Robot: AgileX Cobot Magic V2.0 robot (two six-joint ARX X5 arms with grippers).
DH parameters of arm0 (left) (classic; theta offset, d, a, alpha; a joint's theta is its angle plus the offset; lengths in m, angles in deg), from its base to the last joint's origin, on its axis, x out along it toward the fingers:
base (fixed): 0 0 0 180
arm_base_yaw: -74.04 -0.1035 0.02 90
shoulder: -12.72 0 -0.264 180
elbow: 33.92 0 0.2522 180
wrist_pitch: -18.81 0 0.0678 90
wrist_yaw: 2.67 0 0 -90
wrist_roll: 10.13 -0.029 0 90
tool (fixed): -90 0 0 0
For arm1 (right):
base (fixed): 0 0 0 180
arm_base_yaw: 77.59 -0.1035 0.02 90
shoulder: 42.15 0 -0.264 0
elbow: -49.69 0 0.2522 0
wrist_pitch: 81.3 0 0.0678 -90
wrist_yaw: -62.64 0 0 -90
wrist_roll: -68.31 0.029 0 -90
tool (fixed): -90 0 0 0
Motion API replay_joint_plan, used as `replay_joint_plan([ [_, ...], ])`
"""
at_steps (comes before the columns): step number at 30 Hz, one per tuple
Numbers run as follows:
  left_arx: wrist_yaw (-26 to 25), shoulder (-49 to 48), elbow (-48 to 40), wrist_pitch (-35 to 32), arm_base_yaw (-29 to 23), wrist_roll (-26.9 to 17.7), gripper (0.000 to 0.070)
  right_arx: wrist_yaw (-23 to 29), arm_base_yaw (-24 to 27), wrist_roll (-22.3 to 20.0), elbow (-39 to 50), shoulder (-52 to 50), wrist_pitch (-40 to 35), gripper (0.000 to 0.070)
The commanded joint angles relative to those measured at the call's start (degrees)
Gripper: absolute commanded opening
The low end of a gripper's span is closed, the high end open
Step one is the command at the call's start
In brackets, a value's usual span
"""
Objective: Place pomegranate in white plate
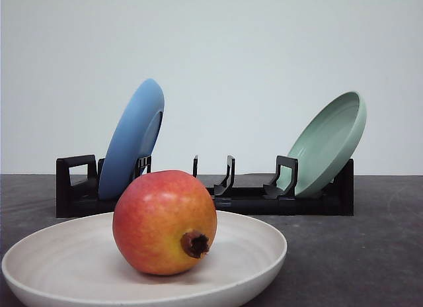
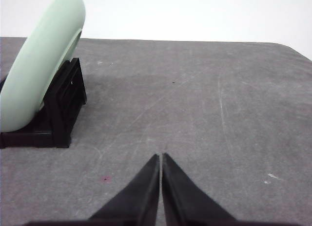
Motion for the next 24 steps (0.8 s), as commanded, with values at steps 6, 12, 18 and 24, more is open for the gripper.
replay_joint_plan([
  [6, -0.26, -0.07, -0.55, 0.33, 0.07, 0.17, 0.0000, 0.02, 0.02, 0.61, 0.22, -0.09, -0.72, 0.0000],
  [12, -0.26, -0.07, -0.55, 0.33, 0.07, 0.17, 0.0000, 0.02, 0.02, 0.61, 0.22, -0.09, -0.70, 0.0000],
  [18, -0.26, -0.07, -0.55, 0.33, 0.07, 0.17, 0.0000, 0.02, 0.02, 0.61, 0.22, -0.09, -0.72, 0.0000],
  [24, -0.26, -0.07, -0.55, 0.33, 0.07, 0.15, 0.0000, 0.02, 0.02, 0.61, 0.22, -0.09, -0.72, 0.0000],
])
